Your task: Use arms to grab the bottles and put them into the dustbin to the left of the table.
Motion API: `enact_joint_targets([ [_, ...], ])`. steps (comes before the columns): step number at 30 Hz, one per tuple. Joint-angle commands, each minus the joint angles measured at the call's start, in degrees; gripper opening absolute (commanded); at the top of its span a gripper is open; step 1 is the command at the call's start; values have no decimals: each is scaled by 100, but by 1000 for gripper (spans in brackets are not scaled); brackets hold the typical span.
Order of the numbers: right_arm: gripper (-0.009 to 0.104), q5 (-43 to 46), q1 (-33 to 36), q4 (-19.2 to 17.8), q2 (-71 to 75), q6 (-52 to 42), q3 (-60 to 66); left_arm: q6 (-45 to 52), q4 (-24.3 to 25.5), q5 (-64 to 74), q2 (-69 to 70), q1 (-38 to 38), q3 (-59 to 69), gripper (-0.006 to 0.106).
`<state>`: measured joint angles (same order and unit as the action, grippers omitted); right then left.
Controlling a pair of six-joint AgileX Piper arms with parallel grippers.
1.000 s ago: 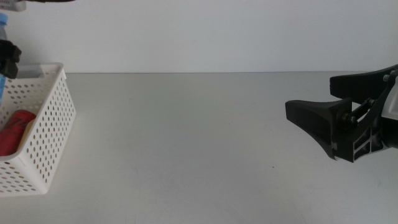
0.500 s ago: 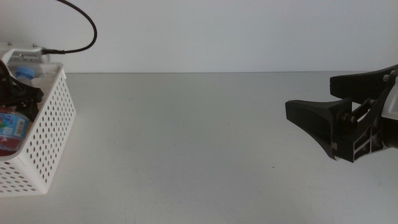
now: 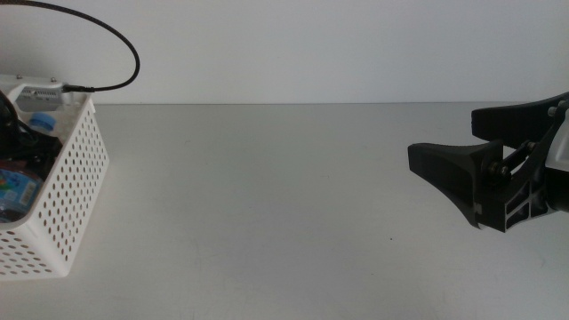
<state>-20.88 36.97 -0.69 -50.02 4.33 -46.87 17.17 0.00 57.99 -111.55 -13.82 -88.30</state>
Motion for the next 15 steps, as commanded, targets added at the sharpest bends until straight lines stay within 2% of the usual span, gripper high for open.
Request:
enact_joint_targets([
  [1,75,367,19,-67,54,-72,-141,-165,-269,55,340,7,-301,90],
  [2,75,367,19,-67,54,-72,-141,-270,-269,153,365,7,-374,94],
  [10,75,367,19,-67,54,-72,-141,-741,-286,533,916,7,-632,93],
  [15,75,367,19,-67,54,-72,-141,-825,-597,960,1496,119,-632,93],
])
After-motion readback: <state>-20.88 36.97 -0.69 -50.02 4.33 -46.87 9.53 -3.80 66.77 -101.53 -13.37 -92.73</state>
